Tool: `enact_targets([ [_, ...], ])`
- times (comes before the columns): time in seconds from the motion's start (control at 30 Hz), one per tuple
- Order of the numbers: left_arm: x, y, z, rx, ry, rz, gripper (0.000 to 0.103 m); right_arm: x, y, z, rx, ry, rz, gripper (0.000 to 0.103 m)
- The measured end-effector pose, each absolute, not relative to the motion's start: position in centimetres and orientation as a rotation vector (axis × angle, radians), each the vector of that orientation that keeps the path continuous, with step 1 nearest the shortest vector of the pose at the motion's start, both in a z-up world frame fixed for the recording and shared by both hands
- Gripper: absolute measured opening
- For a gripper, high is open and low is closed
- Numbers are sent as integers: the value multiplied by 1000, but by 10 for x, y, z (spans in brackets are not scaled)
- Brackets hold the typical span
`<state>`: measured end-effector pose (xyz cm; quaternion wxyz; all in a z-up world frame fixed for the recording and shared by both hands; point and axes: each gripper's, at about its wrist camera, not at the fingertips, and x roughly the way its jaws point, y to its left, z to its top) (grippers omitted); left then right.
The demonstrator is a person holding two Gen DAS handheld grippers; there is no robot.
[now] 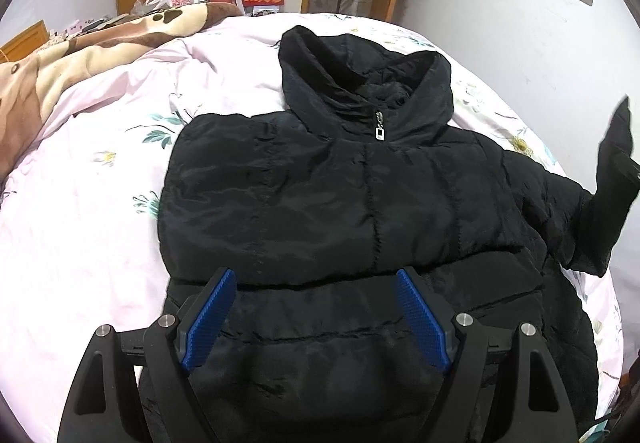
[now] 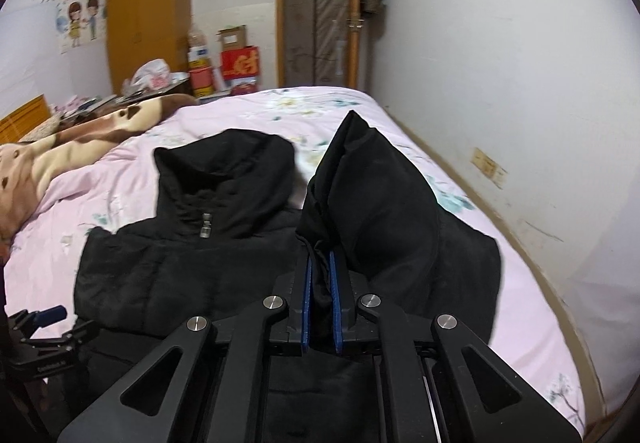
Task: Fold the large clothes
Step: 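Fold the held sleeve over the jacket body with the right tool, release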
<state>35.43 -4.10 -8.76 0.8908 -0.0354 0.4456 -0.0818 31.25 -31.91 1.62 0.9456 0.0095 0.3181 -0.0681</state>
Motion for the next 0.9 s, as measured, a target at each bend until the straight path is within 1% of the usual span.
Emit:
enact_targets([
  [0.6, 371, 46, -88, -145, 906, -62, 81, 376, -144, -13, -55, 691, 153, 7],
  [0.73, 374, 57, -93, -164, 914, -49, 82, 381, -125, -25, -66, 716, 183, 7],
  [0.9, 384, 58, -96, -291, 927, -129, 82, 387, -129, -46, -20, 774, 190, 7],
])
